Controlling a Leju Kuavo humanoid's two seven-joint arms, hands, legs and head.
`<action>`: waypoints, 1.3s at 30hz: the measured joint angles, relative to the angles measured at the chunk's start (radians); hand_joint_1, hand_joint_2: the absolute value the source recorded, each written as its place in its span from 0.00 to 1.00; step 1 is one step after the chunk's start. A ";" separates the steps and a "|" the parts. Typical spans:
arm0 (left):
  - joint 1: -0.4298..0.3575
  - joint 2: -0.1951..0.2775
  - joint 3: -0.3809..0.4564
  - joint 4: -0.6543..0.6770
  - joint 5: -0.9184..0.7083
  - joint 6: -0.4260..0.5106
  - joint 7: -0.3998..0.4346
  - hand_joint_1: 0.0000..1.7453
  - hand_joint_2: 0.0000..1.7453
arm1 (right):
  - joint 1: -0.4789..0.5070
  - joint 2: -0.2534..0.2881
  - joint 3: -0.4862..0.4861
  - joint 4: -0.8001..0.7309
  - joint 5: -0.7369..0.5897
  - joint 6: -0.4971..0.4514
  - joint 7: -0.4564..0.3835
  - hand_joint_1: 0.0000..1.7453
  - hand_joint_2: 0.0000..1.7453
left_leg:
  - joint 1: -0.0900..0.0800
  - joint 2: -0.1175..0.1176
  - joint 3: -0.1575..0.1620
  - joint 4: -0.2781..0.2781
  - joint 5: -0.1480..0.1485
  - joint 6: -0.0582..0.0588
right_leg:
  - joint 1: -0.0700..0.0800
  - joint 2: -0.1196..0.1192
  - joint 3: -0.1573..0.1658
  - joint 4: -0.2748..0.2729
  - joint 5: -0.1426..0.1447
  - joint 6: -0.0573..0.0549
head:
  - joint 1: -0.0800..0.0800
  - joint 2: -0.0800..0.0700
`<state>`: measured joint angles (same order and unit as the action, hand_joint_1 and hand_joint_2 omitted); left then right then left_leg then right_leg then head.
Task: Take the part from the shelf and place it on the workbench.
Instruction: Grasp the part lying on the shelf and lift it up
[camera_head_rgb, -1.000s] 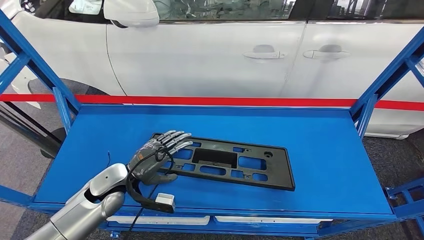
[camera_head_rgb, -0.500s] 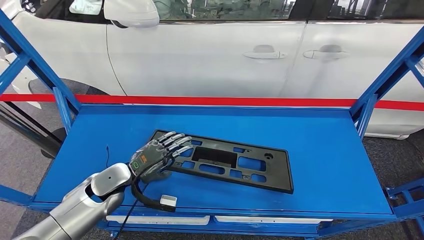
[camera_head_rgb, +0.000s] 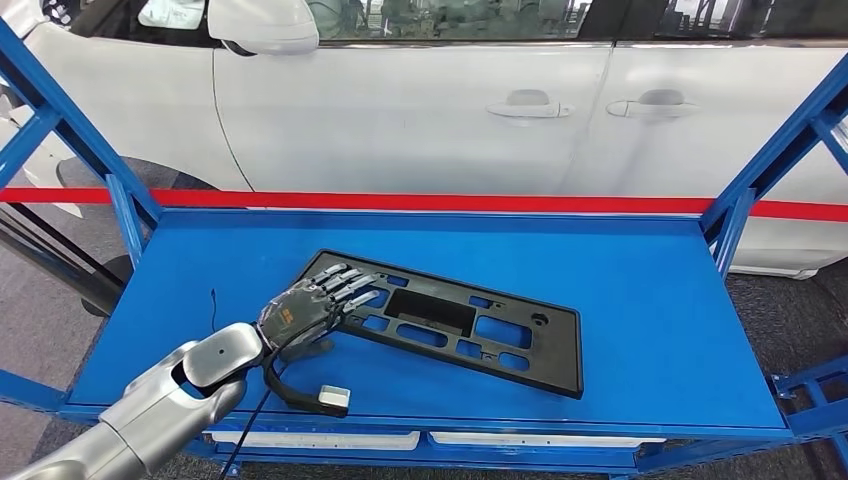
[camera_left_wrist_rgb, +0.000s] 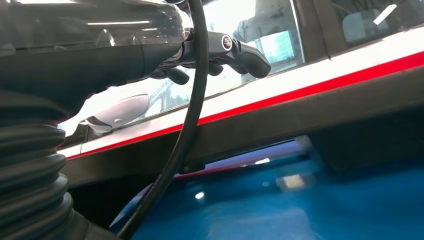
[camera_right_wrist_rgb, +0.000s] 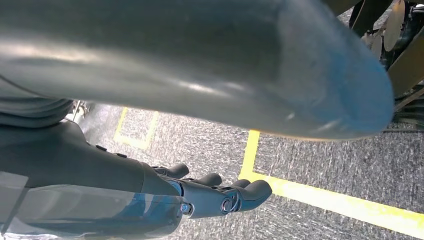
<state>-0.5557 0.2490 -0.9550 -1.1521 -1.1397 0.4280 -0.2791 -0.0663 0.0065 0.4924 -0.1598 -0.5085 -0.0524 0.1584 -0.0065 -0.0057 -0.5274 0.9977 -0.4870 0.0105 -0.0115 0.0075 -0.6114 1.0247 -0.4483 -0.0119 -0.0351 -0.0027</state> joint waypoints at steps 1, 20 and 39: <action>-0.003 -0.003 -0.001 0.005 0.000 -0.006 0.001 0.00 1.00 | 0.000 0.000 0.001 0.000 0.000 0.000 0.000 0.00 0.00 | 0.000 0.000 0.000 0.000 0.000 0.000 | 0.000 0.000 0.000 0.000 0.000 0.000 | 0.000 0.000; -0.066 -0.074 -0.021 0.096 0.058 -0.128 0.023 0.00 1.00 | -0.001 0.000 0.003 0.000 -0.001 0.009 0.002 0.00 0.00 | 0.000 0.000 0.002 0.000 0.000 0.000 | 0.000 -0.001 0.004 0.000 0.000 0.000 | 0.000 0.000; -0.081 -0.105 -0.052 0.117 0.075 -0.167 0.016 0.93 1.00 | -0.002 0.000 0.018 0.000 -0.003 0.010 0.003 0.00 0.00 | 0.000 0.000 0.003 0.000 0.000 0.000 | 0.000 -0.001 0.004 0.000 0.000 0.000 | 0.000 0.000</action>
<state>-0.6370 0.1435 -1.0073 -1.0349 -1.0647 0.2611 -0.2635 -0.0684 0.0065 0.5101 -0.1598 -0.5115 -0.0420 0.1616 -0.0066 -0.0058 -0.5244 0.9977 -0.4870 0.0106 -0.0118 0.0066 -0.6074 1.0246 -0.4482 -0.0118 -0.0351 -0.0027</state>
